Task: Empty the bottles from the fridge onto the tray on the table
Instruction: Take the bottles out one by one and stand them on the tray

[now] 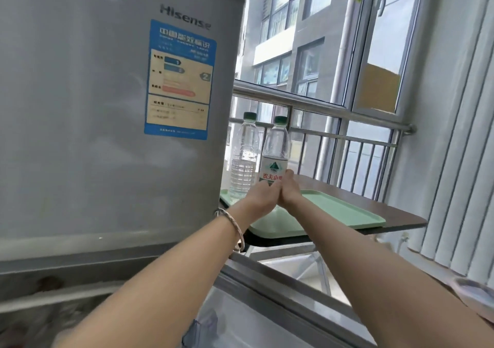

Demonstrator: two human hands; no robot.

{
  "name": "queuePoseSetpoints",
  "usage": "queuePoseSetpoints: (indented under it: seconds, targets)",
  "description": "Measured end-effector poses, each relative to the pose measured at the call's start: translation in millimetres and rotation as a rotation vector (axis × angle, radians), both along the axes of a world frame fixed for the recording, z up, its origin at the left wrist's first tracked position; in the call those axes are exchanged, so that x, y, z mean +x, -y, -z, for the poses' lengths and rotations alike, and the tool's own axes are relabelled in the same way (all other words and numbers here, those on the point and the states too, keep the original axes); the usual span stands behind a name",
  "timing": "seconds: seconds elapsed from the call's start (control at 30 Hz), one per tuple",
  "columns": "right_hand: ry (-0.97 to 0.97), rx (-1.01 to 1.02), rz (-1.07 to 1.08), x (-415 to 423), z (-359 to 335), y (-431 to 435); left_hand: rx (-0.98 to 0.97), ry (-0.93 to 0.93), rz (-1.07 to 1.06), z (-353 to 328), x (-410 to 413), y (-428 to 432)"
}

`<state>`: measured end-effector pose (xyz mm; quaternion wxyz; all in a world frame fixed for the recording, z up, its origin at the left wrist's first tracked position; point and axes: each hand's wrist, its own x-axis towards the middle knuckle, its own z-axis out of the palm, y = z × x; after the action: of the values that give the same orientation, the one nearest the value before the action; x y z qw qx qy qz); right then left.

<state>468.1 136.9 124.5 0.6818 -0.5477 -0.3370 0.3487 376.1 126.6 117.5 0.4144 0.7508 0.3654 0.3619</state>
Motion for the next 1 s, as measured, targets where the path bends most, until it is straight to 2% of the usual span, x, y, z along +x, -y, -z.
queuePoseSetpoints:
  seconds: [0.07, 0.2, 0.37, 0.4, 0.47, 0.53, 0.6, 0.83, 1.0]
  targets:
    - [-0.092, 0.033, -0.017, 2, 3, -14, -0.011, 0.005, -0.019, 1, 6, -9]
    - [-0.146, 0.024, -0.064, 8, 6, -32, 0.008, -0.001, -0.045, 3, 14, -24]
    - [-0.055, 0.001, -0.056, 14, 13, -39, 0.029, -0.046, -0.042, 7, 13, -26]
    - [-0.001, 0.002, -0.044, 11, 14, -29, 0.029, -0.050, -0.038, 8, 12, -24]
    - [0.262, 0.008, 0.041, -1, 8, -2, 0.048, -0.061, -0.043, 5, 6, -14]
    - [0.721, -0.017, 0.190, -12, 3, 23, 0.066, -0.045, -0.034, -1, -2, 0]
    - [1.004, -0.044, 0.253, -24, 0, 45, 0.094, -0.052, -0.026, -8, -16, 20]
    - [1.153, -0.086, 0.178, -88, 6, 96, 0.107, -0.198, -0.100, -9, -84, 67]
    - [1.197, -0.151, -0.024, -150, 40, 116, -0.082, -0.351, -0.090, 23, -157, 80]
